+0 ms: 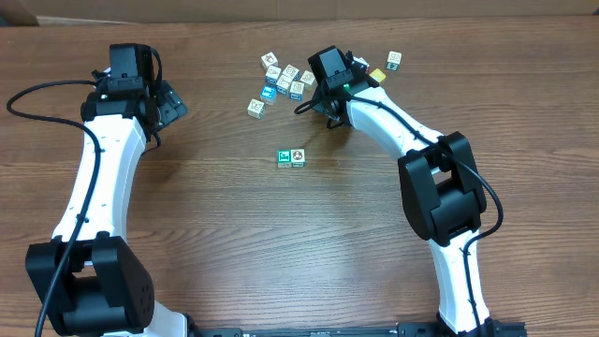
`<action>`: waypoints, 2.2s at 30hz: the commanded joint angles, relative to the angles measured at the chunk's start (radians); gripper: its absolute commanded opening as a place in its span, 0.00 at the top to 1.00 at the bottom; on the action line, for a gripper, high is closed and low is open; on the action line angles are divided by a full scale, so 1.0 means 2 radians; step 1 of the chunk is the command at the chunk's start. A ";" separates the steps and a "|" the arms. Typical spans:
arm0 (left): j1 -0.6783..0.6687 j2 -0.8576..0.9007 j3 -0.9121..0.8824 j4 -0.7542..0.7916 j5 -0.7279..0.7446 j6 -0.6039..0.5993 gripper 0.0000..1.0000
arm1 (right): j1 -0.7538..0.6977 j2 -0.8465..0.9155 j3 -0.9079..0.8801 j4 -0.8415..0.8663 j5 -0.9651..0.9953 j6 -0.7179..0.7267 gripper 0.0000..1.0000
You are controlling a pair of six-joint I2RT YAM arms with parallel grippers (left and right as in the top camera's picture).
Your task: Form a horizontal line
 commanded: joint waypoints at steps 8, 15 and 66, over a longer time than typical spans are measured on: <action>-0.004 -0.002 0.003 0.000 0.001 0.000 0.00 | -0.001 0.002 -0.005 0.001 0.007 0.002 0.62; -0.004 -0.002 0.003 0.000 0.001 0.000 0.00 | -0.001 0.002 -0.005 -0.003 0.004 0.001 0.73; -0.004 -0.002 0.003 0.000 0.001 0.000 0.00 | -0.002 0.002 0.056 -0.134 -0.095 -0.104 0.38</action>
